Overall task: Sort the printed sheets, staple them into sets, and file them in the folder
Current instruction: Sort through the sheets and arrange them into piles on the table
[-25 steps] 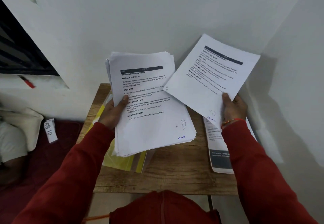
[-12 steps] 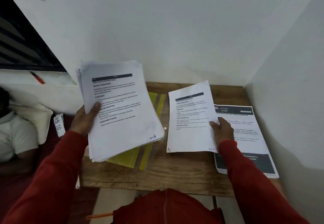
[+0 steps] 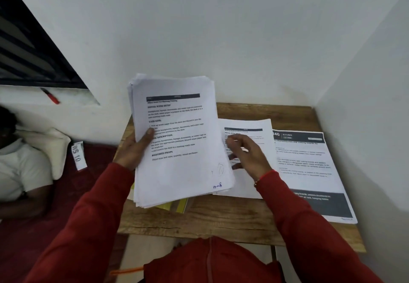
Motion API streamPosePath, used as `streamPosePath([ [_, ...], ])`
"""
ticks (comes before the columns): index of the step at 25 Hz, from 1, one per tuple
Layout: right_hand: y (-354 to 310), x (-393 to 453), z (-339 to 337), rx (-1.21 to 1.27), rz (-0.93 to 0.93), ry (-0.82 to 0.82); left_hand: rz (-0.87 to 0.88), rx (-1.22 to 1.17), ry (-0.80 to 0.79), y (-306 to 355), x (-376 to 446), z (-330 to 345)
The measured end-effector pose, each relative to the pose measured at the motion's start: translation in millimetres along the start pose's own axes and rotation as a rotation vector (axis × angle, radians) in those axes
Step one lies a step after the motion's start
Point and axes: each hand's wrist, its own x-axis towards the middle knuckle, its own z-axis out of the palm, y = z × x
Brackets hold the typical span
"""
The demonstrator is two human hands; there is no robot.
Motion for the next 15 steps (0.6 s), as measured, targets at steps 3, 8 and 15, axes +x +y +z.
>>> streamPosePath([
  [3,-15,1,24,0.015,-0.080,0.043,0.023,-0.020,-0.057,6,-2,22],
  [8,-14,11,25,0.153,-0.047,0.274,0.051,-0.081,-0.061,3,-1,19],
  [15,-7,51,-6,-0.092,-0.083,0.468,0.030,-0.010,0.075,3,3,-31],
])
